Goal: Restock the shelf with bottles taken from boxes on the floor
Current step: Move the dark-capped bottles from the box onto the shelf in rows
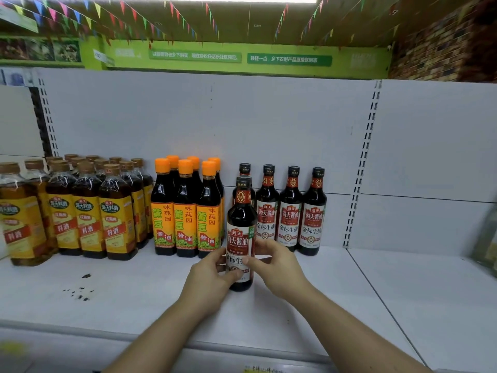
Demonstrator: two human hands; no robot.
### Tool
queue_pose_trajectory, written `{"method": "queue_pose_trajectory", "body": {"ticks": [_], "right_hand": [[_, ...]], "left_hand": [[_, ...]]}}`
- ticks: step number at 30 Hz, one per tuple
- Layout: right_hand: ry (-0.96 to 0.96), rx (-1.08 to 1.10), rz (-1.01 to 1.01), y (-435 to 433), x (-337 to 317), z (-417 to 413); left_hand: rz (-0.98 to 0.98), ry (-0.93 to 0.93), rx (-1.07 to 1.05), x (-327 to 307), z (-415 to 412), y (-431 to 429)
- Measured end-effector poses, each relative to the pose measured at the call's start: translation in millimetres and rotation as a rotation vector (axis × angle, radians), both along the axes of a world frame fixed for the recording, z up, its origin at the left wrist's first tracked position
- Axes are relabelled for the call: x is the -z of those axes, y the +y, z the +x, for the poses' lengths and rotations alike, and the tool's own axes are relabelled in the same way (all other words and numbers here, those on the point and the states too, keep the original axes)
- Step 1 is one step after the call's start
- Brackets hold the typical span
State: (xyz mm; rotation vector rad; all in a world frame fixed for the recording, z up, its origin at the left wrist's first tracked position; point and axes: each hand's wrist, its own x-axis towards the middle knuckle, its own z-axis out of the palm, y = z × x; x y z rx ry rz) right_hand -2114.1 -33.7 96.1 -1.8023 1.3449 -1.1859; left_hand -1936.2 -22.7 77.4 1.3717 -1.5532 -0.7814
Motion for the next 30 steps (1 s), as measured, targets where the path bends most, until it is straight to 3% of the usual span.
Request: {"method": "queue_pose_trajectory", "body": {"ticks": [16,30], "right_hand": [[-0.056,0.003,0.034,-44,8,8],[-0.073,-0.012,0.038,-71,14,7]], "left_hand": [[-0.012,0.006,-0.058,2,-5,-38],[-0.073,-0.111,-0.112,2,-16,-56]]}}
